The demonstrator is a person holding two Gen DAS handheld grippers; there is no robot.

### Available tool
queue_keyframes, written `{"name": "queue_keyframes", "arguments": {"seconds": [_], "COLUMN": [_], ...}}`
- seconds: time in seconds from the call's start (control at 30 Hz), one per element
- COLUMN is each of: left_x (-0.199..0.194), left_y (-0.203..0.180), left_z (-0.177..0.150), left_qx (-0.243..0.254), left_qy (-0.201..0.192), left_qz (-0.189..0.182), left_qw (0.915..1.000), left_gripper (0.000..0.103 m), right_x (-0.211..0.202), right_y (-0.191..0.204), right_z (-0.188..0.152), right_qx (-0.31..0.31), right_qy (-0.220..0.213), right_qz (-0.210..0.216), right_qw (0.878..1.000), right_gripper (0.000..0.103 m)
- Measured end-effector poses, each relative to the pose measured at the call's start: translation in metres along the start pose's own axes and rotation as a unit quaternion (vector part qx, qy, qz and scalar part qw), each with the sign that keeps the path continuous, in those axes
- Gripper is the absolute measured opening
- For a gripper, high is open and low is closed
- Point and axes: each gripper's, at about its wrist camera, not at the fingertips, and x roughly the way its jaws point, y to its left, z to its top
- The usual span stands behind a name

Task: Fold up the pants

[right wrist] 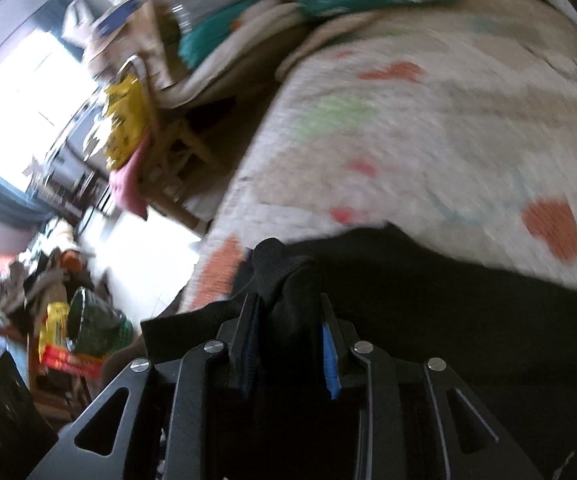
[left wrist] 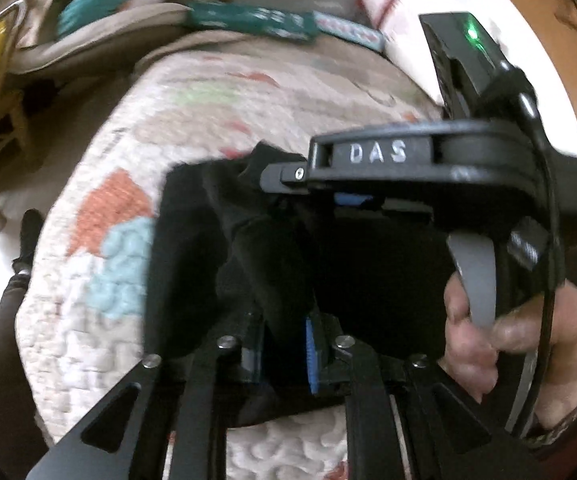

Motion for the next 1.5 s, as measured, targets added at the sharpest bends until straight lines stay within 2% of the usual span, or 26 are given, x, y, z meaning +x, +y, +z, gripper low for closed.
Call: {"name": "queue_keyframes", "arguments": {"seconds": [0.03, 0.07, 0.1, 0.13, 0.17, 0.23, 0.3, 0.37, 0.43, 0.53, 0.63, 0.7, 0.77, 0.83, 0.93, 1.0, 1.03, 1.07, 1.13, 1.27, 1.4, 1.43, 1.5], "left_x": [0.000, -0.002, -0.009, -0.017, -0.026, -0.049, -0.069, -0.081, -0.087, -0.081, -0.067, -0.058, -0.048, -0.038, -0.024, -0.013, -0.009, -0.004, 0.004, 0.011, 0.012, 0.012, 0.011], "left_y": [-0.005, -0.009, -0.012, -0.014, -0.014, -0.014, -0.009, 0.000, 0.017, 0.049, 0.081, 0.089, 0.091, 0.087, 0.080, 0.077, 0.077, 0.077, 0.076, 0.075, 0.073, 0.073, 0.075], "left_z": [-0.004, -0.006, -0.009, -0.010, -0.013, -0.014, -0.015, -0.014, -0.011, -0.004, 0.003, 0.004, 0.002, -0.001, -0.003, -0.003, -0.002, -0.001, 0.001, -0.001, -0.003, -0.004, -0.003], "left_qx": [0.012, 0.024, 0.035, 0.043, 0.049, 0.063, 0.068, 0.059, 0.032, -0.035, -0.103, -0.111, -0.103, -0.091, -0.079, -0.081, -0.084, -0.088, -0.088, -0.087, -0.063, -0.056, -0.056], "left_qy": [0.001, 0.002, 0.000, -0.005, -0.011, -0.021, -0.030, -0.042, -0.051, -0.037, -0.022, -0.017, -0.009, 0.001, 0.012, 0.023, 0.026, 0.031, 0.036, 0.040, 0.035, 0.036, 0.041], "left_qz": [-0.001, -0.004, -0.012, -0.019, -0.026, -0.043, -0.051, -0.036, -0.006, 0.047, 0.053, 0.063, 0.076, 0.075, 0.066, 0.054, 0.048, 0.040, 0.037, 0.034, 0.044, 0.049, 0.049], "left_qw": [0.9999, 0.9997, 0.9993, 0.9989, 0.9984, 0.9969, 0.9959, 0.9967, 0.9982, 0.9976, 0.9930, 0.9917, 0.9917, 0.9930, 0.9946, 0.9950, 0.9950, 0.9949, 0.9948, 0.9948, 0.9965, 0.9966, 0.9964], "left_gripper": [0.023, 0.028, 0.036, 0.044, 0.046, 0.052, 0.052, 0.055, 0.057, 0.057, 0.057, 0.057, 0.057, 0.057, 0.057, 0.057, 0.057, 0.057, 0.057, 0.057, 0.057, 0.058, 0.058], "right_x": [-0.003, -0.006, -0.010, -0.018, -0.026, -0.043, -0.057, -0.076, -0.091, -0.104, -0.102, -0.096, -0.079, -0.061, -0.041, -0.036, -0.036, -0.037, -0.040, -0.044, -0.048, -0.052, -0.055], "right_y": [-0.010, -0.018, -0.027, -0.037, -0.045, -0.058, -0.065, -0.073, -0.070, -0.050, -0.021, -0.007, 0.001, -0.002, -0.018, -0.038, -0.047, -0.054, -0.062, -0.055, -0.058, -0.059, -0.061], "right_z": [-0.004, -0.007, -0.010, -0.012, -0.014, -0.017, -0.018, -0.018, -0.018, -0.017, -0.016, -0.018, -0.023, -0.031, -0.046, -0.059, -0.063, -0.066, -0.066, -0.064, -0.068, -0.068, -0.068], "right_qx": [0.011, 0.019, 0.029, 0.043, 0.053, 0.071, 0.086, 0.100, 0.104, 0.095, 0.075, 0.069, 0.081, 0.101, 0.123, 0.140, 0.150, 0.160, 0.178, 0.155, 0.163, 0.163, 0.151], "right_qy": [-0.003, -0.007, -0.012, -0.021, -0.031, -0.050, -0.065, -0.091, -0.113, -0.138, -0.139, -0.125, -0.093, -0.062, -0.034, -0.020, -0.021, -0.025, -0.030, -0.034, -0.042, -0.045, -0.046], "right_qz": [-0.009, -0.017, -0.024, -0.030, -0.035, -0.048, -0.063, -0.077, -0.075, -0.051, -0.003, 0.047, 0.095, 0.103, 0.058, 0.008, 0.005, 0.016, 0.028, 0.002, 0.005, -0.004, -0.055], "right_qw": [1.000, 1.000, 0.999, 0.998, 0.998, 0.995, 0.992, 0.988, 0.985, 0.985, 0.987, 0.989, 0.988, 0.988, 0.990, 0.990, 0.988, 0.987, 0.983, 0.987, 0.986, 0.986, 0.986], "right_gripper": [0.037, 0.043, 0.049, 0.061, 0.065, 0.065, 0.065, 0.065, 0.065, 0.065, 0.065, 0.065, 0.065, 0.065, 0.065, 0.063, 0.056, 0.054, 0.054, 0.056, 0.056, 0.057, 0.061]}}
